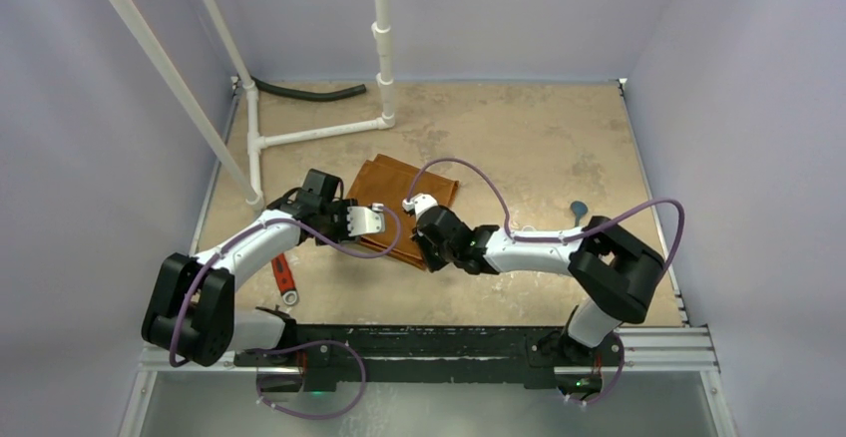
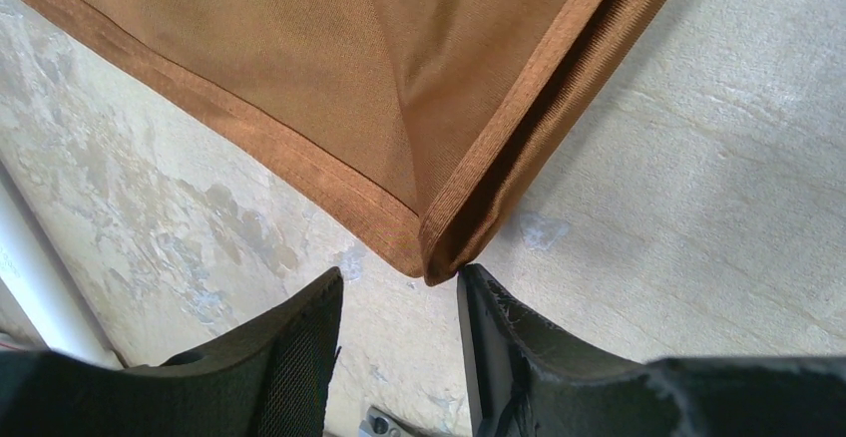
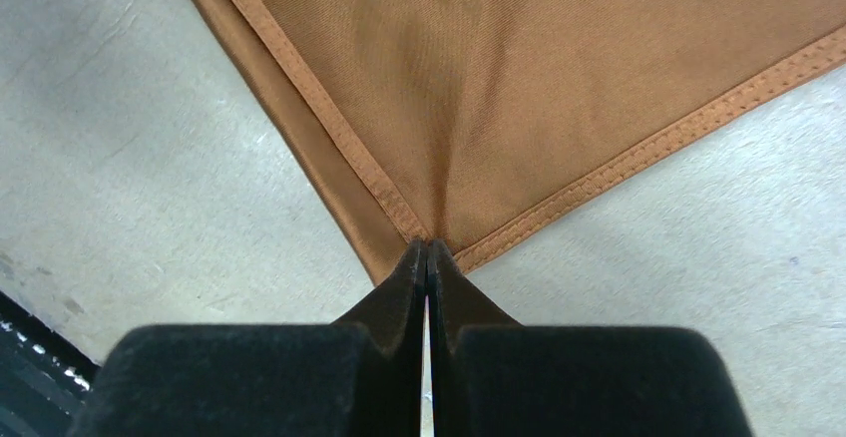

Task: Fold the napkin into a case and place the utensils inside
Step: Smooth out the top corner of the smaller-rectangle-folded napkin at the center of the board.

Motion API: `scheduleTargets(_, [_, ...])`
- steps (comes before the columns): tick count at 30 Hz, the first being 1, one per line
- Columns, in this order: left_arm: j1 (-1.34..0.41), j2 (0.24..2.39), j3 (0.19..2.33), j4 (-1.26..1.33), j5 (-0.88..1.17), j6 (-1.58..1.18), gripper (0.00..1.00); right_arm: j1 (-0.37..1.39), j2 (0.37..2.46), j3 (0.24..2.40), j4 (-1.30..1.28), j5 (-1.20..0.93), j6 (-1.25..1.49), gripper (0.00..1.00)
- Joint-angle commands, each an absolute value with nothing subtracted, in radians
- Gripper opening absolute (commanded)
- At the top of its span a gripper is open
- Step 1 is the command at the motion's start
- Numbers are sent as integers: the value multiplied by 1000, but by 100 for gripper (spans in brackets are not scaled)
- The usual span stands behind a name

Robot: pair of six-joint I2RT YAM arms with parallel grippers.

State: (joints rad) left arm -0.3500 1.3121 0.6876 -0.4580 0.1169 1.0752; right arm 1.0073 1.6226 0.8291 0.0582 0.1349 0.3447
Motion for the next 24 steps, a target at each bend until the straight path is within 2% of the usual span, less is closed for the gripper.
scheduleTargets(1, [-360,1285,683,-448,115,1070,46,1037,1587,804,93,114,400,0])
scheduleTargets(4, [-360,1287,680,-445,107,1069,49,1049,1593,798,102,110,415,0])
scheduleTargets(13, [-362,1260,682,-460,98,1079,66,1062,1618,816,111,107,434,0])
scheduleTargets(16, [-362,1234,695,-505,112,1104,69,1062,1624,824,105,122,429,0])
scheduleTargets(21, [-363,1194,715,-576,164,1153,69,1062,1644,846,102,120,421,0])
scheduleTargets(24, [-362,1200,758,-633,249,1163,55,1063,1647,853,103,115,420,0])
